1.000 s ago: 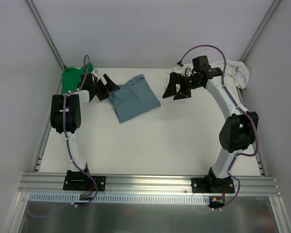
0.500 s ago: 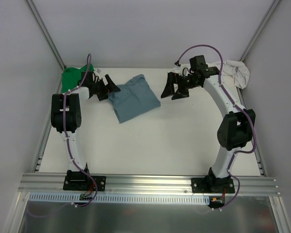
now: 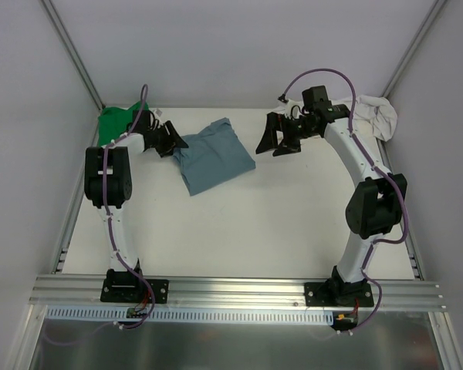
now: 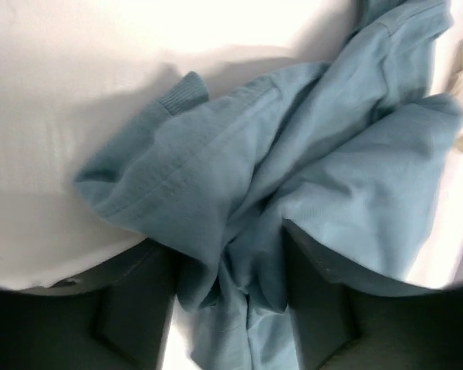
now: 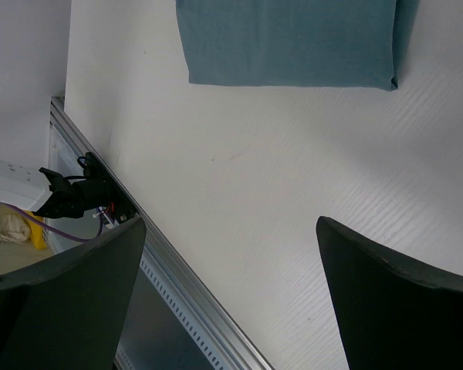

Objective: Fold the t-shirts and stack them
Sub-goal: Put the neatly folded tshirt into the corner of the board with the left arm

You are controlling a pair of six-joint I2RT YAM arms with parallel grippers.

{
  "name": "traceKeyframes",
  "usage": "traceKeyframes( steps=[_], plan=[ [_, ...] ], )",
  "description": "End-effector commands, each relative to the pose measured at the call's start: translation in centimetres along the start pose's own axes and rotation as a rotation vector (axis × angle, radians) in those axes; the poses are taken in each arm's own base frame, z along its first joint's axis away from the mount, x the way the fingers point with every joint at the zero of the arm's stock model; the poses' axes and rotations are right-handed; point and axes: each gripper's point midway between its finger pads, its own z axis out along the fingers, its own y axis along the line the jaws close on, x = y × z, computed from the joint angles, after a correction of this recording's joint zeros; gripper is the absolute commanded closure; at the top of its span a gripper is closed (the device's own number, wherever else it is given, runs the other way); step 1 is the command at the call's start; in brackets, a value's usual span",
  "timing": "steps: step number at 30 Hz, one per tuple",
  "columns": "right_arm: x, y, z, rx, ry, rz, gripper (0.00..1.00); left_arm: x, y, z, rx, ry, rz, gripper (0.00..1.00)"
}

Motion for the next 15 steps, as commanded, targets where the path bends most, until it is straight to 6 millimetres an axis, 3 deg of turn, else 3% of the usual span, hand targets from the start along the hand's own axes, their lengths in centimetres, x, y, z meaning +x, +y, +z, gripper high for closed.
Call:
traceKeyframes(
  steps=[1, 4, 9, 12, 15],
  plan=[
    [-0.8, 1.0, -0.6, -0.004, -0.018, -0.015, 0.01, 1.9, 1.9, 1.1, -0.066, 0.067, -0.018, 0.51],
    [-0.9, 1.0, -0.6, -0.003, -0.021, -0.016, 0.0, 1.8, 2.1, 1.3, -0.071, 0.07, -0.025, 1.0],
    [-0.9, 1.1, -0.7, -0.005, -0.021, -0.014, 0.01, 1.9, 0.4, 1.7, -0.063, 0.075, 0.029, 1.0],
    [-0.9, 1.2, -0.7, -0.005, -0.024, -0.012, 0.01, 0.9, -0.7, 1.2, -0.058, 0.061, 0.058, 1.0],
    [-1.0, 1.3, -0.6, -0.01, -0.03, -0.014, 0.01, -1.6, -2.8, 0.0, -0.058, 0.026, 0.149, 1.0]
  ],
)
